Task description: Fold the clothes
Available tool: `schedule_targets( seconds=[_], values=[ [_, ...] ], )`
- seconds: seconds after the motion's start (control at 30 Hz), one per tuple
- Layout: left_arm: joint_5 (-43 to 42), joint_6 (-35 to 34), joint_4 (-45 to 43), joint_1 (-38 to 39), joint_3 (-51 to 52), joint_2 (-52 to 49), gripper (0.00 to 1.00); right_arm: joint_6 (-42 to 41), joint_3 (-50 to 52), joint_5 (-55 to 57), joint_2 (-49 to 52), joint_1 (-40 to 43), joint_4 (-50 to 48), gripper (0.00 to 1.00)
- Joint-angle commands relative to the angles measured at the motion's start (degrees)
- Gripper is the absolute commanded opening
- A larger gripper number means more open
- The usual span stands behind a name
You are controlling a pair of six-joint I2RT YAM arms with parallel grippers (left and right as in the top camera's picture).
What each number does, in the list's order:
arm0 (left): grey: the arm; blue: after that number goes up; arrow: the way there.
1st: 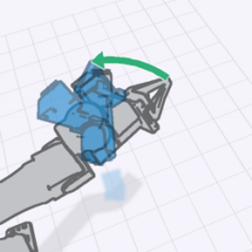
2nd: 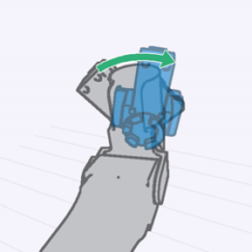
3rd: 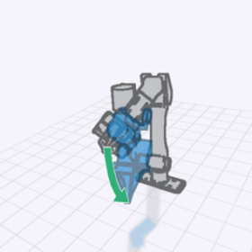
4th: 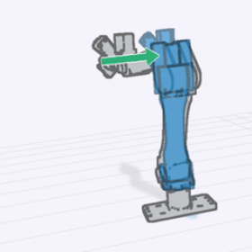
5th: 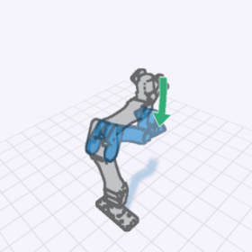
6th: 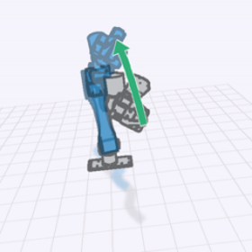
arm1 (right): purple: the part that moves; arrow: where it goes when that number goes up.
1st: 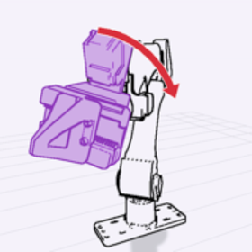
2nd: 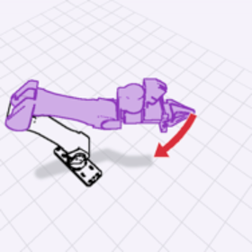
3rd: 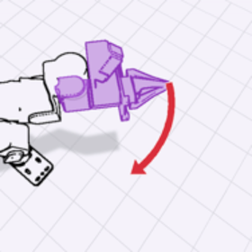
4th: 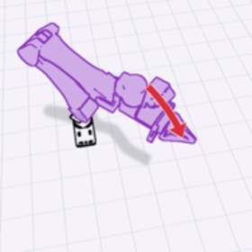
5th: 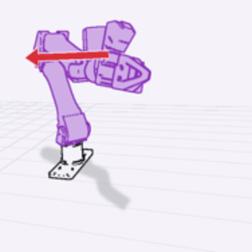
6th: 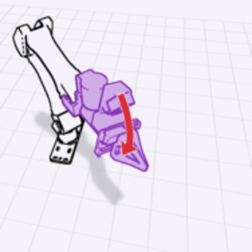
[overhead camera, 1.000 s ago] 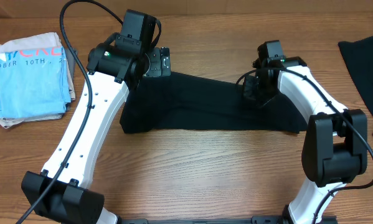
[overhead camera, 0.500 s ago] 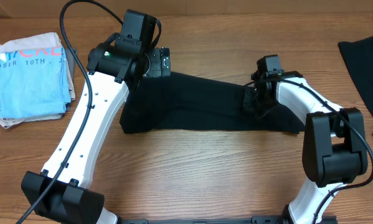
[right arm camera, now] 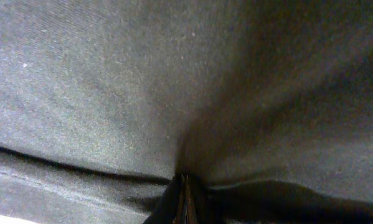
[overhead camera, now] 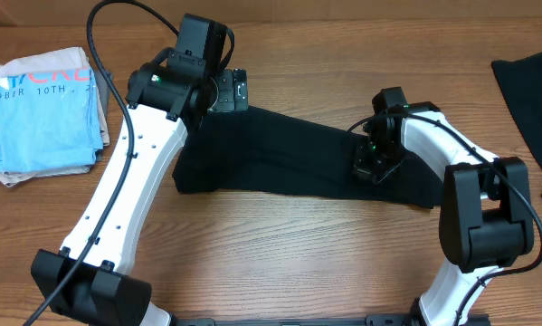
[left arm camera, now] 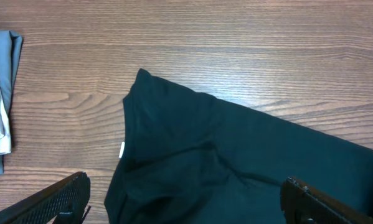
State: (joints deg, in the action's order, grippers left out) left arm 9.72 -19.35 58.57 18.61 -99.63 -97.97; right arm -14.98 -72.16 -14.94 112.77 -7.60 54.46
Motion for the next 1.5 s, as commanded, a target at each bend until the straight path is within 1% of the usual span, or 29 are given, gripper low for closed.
schedule_targets(
  seconds=[0.0, 0.3, 0.4, 0.47, 0.53, 0.63, 0.77, 0.83, 0.87, 0.9, 0.93, 0.97, 1.0, 1.07, 1.13, 1.17, 1.3, 1.4, 1.47],
  values=[
    [0.96, 0.07, -0.07, -0.26, 0.2, -0.33, 1.0, 0.0, 1.97, -0.87, -1.97, -0.24, -0.11, 0.04],
    [0.94, 0.07, -0.07, -0.26, 0.2, -0.33, 1.0, 0.76, 1.68, -2.4, -1.99, -0.22, 8.0, 0.04],
    [0.96, 0.07, -0.07, -0.26, 0.2, -0.31, 1.0, 4.74, 0.68, -6.32, -1.99, -0.22, 10.78, 0.04],
    [0.96, 0.07, -0.07, -0.26, 0.2, -0.31, 1.0, 6.03, 0.44, -8.24, -1.99, -0.22, 11.45, 0.05],
    [0.96, 0.07, -0.07, -0.26, 0.2, -0.33, 1.0, 7.08, 0.44, -8.5, -1.99, -0.22, 10.86, 0.13],
    [0.96, 0.07, -0.07, -0.26, 0.2, -0.31, 1.0, 11.43, 0.26, -11.23, -1.99, -0.22, 10.49, 0.13],
    [0.94, 0.07, -0.07, -0.26, 0.2, -0.31, 1.0, 25.38, -0.2, -24.98, -2.01, -0.24, 12.39, 0.15],
    [0.94, 0.07, -0.07, -0.26, 0.2, -0.33, 1.0, 28.65, -0.24, -26.62, -2.01, -0.24, 13.22, 0.16],
    [0.96, 0.07, -0.07, -0.26, 0.2, -0.33, 1.0, 28.92, -0.24, -26.77, -2.03, -0.24, 13.18, 0.18],
    [0.96, 0.07, -0.07, -0.26, 0.2, -0.33, 1.0, 28.89, -0.24, -26.75, -2.03, -0.22, 12.66, 0.21],
    [0.96, 0.07, -0.07, -0.26, 0.2, -0.31, 1.0, 28.48, -0.24, -26.75, -2.03, -0.22, 11.8, 0.31],
    [0.96, 0.07, -0.07, -0.26, 0.2, -0.31, 1.0, 28.28, -0.24, -26.73, -2.03, -0.22, 10.75, 0.72],
    [0.96, 0.07, -0.07, -0.26, 0.2, -0.31, 1.0, 28.3, -0.24, -26.27, -2.03, -0.13, 9.6, 0.86],
    [0.94, 0.07, -0.07, -0.26, 0.2, -0.31, 1.0, 28.26, -0.66, -27.52, -2.03, 0.61, 7.02, 0.84],
    [0.96, 0.07, -0.07, -0.26, 0.2, -0.33, 1.0, 28.35, -2.27, -30.71, -2.03, 1.42, 5.86, 0.77],
    [0.96, 0.07, -0.07, -0.26, 0.2, -0.33, 1.0, 29.99, -3.39, -32.35, -2.03, 1.55, 5.6, 0.75],
    [0.94, 0.07, -0.07, -0.22, 0.2, -0.31, 1.0, 35.41, -7.98, -29.9, -2.03, 0.24, 6.56, 0.74],
    [0.96, 0.07, -0.07, -0.24, 0.2, -0.31, 1.0, 39.58, -9.42, -27.04, -2.03, -2.78, 6.75, 0.63],
    [0.96, 0.07, -0.07, -0.24, 0.2, -0.33, 1.0, 40.37, -9.29, -23.98, -1.95, -5.46, 4.52, 0.57]
  ],
)
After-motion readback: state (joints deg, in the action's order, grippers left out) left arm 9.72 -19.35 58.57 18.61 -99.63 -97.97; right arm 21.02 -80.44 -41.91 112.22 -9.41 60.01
